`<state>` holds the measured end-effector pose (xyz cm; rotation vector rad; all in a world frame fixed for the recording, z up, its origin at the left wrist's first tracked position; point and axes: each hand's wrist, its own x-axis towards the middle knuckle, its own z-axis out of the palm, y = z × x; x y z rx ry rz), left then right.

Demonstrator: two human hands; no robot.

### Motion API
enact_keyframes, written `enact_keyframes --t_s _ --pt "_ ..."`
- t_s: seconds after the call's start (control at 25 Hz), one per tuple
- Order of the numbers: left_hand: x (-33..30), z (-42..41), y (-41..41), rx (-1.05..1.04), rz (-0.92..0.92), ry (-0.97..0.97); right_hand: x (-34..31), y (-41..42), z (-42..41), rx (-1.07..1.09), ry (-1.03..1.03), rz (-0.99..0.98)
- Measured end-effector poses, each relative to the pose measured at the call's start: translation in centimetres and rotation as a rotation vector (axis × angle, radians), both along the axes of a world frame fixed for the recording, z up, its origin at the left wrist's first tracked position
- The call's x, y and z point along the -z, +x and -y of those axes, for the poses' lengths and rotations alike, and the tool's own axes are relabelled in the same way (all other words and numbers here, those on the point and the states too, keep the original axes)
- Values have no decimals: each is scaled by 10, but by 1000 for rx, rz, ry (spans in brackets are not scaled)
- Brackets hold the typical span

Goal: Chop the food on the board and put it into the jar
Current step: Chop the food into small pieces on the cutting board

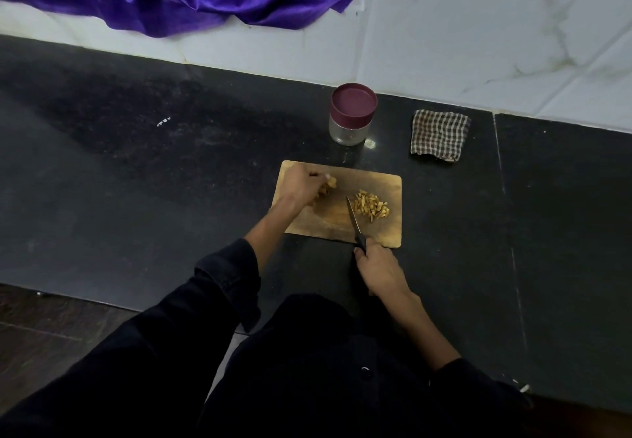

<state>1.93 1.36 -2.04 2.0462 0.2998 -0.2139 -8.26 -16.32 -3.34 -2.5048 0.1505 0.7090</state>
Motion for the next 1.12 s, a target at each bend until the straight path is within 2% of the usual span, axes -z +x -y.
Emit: enact_keyframes --t_s 0.16,0.32,0.44,0.64,1.12 --pt "12 8 -18 110 6 13 0 0 0 6 -8 -9" --pt "20 19 -37 130 206 304 0 0 0 0 -15 -15" --pt "34 24 -51 235 215 482 1 1 -1 -1 -18 -19" --pt "40 19 -51 167 178 394 2 1 -1 -3 -21 -22" --pt "42 21 -50 142 181 417 -3 9 -12 -10 63 -35"
